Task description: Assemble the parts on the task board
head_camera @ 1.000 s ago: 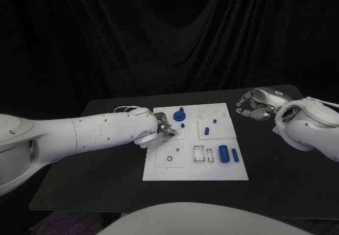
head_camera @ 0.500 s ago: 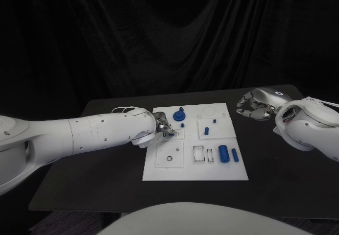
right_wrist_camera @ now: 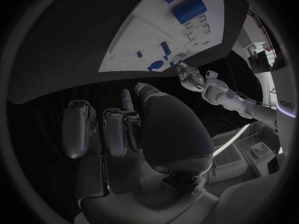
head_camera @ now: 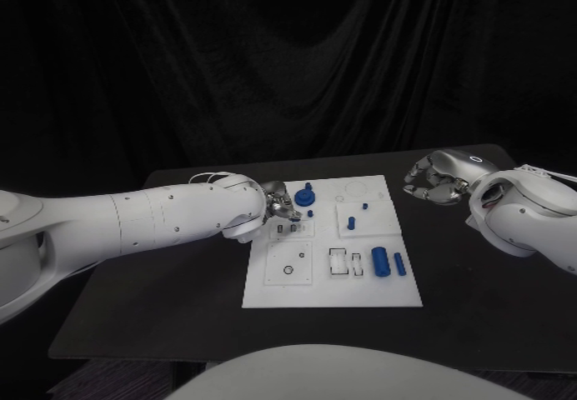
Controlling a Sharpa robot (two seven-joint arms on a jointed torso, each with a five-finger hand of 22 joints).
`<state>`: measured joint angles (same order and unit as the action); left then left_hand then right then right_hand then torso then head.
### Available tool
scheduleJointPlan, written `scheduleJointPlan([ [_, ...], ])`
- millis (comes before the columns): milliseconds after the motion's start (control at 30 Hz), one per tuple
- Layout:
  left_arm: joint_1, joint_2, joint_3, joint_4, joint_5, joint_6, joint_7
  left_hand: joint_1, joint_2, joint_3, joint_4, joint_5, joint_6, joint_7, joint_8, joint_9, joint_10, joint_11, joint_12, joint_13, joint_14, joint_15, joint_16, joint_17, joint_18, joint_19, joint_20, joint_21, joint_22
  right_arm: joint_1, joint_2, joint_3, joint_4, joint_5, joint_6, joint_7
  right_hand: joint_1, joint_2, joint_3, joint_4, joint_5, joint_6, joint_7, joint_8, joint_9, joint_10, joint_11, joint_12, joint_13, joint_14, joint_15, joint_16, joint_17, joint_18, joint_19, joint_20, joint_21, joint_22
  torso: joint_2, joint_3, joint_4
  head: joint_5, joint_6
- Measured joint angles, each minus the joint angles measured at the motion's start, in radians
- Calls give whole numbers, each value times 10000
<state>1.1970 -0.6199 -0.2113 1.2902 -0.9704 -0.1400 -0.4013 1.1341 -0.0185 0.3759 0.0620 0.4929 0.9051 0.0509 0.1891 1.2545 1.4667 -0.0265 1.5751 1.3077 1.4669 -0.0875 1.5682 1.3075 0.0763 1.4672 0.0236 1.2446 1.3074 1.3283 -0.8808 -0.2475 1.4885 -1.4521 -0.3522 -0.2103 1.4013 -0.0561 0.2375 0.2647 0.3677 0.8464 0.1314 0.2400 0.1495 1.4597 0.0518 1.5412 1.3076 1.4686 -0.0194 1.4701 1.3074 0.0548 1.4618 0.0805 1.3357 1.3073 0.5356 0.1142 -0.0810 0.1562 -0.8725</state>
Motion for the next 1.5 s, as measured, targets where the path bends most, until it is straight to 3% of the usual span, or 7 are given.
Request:
scheduleJointPlan([
  [267,369,399,3,-638,-2,1492,-298,-3,-100,99,-99,-3,31,-7,23,61,0,0,0,0,0,0,0,0,-1,0,0,47,0,0,-1,0,-16,34,24,-14,0,0,0,0,0,0,0,0,1,0,0,0,-1,0,0,0,0,-1,0,0,0,0,21,-6,-6,-26,0],
  [633,472,950,2,-1355,-4,3249,-1042,-29,-125,222,-167,-220,33,-5,22,56,0,0,0,0,0,0,0,0,0,0,0,-18,0,0,41,1,-26,75,44,-24,0,0,27,-27,-1,0,0,0,1,0,0,0,-2,0,0,0,0,-1,0,0,0,0,32,-1,5,-50,-1],
  [767,485,1068,2,-1546,-4,3464,-1202,-28,-125,222,-167,-269,33,-4,21,27,0,0,0,0,0,0,0,0,0,0,0,-18,0,0,55,1,-33,89,51,-26,-1,0,27,-27,-1,0,0,0,1,0,0,0,-2,0,0,0,0,-1,0,0,0,0,27,1,12,-38,-1],
  [900,498,1193,2,-1726,-4,3606,-1322,-28,-125,264,-125,-569,47,11,16,-3,0,0,0,0,0,0,0,0,0,0,0,-18,0,0,70,1,-40,105,64,-29,0,0,27,-27,-1,0,0,0,1,0,0,0,-2,0,0,0,0,-1,0,0,0,0,23,2,12,-34,-1],
  [1233,498,1394,-3,-1945,-5,3648,-1397,-84,-69,331,-137,-724,46,16,4,-30,0,0,0,0,0,0,0,0,0,0,0,-18,0,0,77,1,-41,159,126,-38,-1,-1,27,-27,-2,0,0,0,1,0,0,0,-3,0,0,1,0,0,0,0,-56,0,18,0,16,-13,-1],
  [1500,483,1474,-4,-2029,-5,3533,-1362,-163,8,358,-110,-1227,47,20,-73,-61,0,0,0,0,0,0,0,0,0,0,0,-18,0,0,81,1,-40,184,191,-56,-1,-1,27,-27,-2,0,0,0,2,0,0,1,-3,0,0,-61,0,0,0,0,-56,0,16,-1,27,30,-1],
])
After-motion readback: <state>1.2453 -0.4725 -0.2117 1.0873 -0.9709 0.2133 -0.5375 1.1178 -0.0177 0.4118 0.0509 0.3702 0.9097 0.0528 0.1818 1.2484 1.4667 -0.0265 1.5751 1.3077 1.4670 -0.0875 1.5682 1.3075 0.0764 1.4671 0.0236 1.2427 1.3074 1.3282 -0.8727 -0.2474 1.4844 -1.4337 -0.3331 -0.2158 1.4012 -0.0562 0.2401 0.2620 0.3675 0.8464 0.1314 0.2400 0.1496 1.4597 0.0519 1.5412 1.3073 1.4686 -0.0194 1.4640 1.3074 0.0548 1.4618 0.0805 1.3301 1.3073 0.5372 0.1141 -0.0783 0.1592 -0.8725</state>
